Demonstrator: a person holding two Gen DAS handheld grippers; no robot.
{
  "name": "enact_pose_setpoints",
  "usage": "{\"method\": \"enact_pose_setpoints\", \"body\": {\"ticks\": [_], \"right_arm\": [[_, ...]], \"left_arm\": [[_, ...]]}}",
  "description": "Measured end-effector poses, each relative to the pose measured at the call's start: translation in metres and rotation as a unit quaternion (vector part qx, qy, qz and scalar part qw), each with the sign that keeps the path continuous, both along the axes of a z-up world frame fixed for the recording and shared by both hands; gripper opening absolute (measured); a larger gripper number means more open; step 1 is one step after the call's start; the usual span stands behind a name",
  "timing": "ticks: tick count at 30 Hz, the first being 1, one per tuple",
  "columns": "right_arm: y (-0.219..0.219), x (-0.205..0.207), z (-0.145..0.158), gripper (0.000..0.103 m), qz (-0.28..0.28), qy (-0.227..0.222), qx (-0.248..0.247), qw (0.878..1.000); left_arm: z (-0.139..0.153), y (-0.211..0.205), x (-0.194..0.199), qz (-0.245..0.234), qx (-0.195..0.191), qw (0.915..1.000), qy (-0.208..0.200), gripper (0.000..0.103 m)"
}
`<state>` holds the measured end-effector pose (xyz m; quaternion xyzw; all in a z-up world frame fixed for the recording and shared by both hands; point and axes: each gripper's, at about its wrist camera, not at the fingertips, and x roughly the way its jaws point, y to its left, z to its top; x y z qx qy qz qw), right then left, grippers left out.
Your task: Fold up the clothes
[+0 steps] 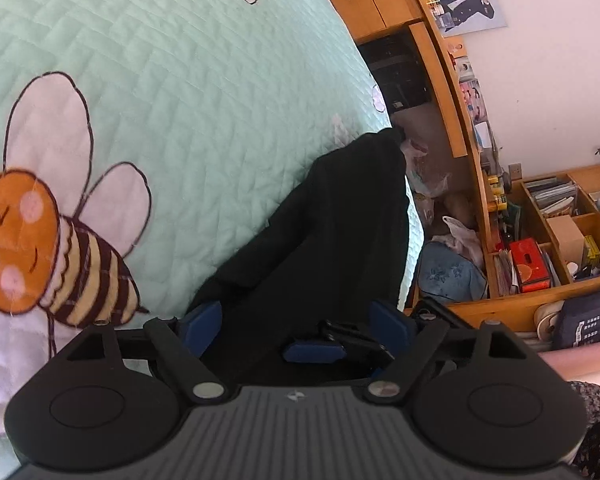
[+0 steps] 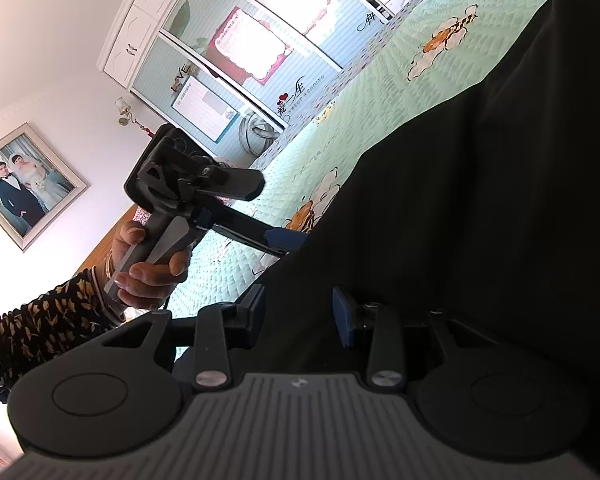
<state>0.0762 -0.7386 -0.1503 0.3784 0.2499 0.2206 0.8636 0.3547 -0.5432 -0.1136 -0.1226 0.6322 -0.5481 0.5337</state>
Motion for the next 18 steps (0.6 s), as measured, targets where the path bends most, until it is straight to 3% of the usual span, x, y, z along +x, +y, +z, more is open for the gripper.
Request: {"method": "enact_pose_setpoints", "body": {"ticks": [4,9,15,18], "right_arm": [[0.001,-0.001,0.0,0.039,0.0,0.0,0.0,1.0],[0.001,-0.003,0.001,0.039,0.0,0.0,0.0,1.0],[0.002,-0.003,0.001,0.039,0.0,0.0,0.0,1.0],[0.003,-0.004,0.001,0.039,-0.001,0.0,0.0,1.0]], "left_arm": [[-0.002,0.001,0.0,-0.012,0.0,0.9999,-0.001,0.084],[-0.01,-0.002,-0.012,-0.04,0.002,0.9986,0.035,0.085],[-0.029,0.0,-0.01,0.003,-0.025,0.9948,0.099,0.086],[-0.03,-0.008,-0.008,0.023,-0.036,0.9932,0.108,0.087]]}}
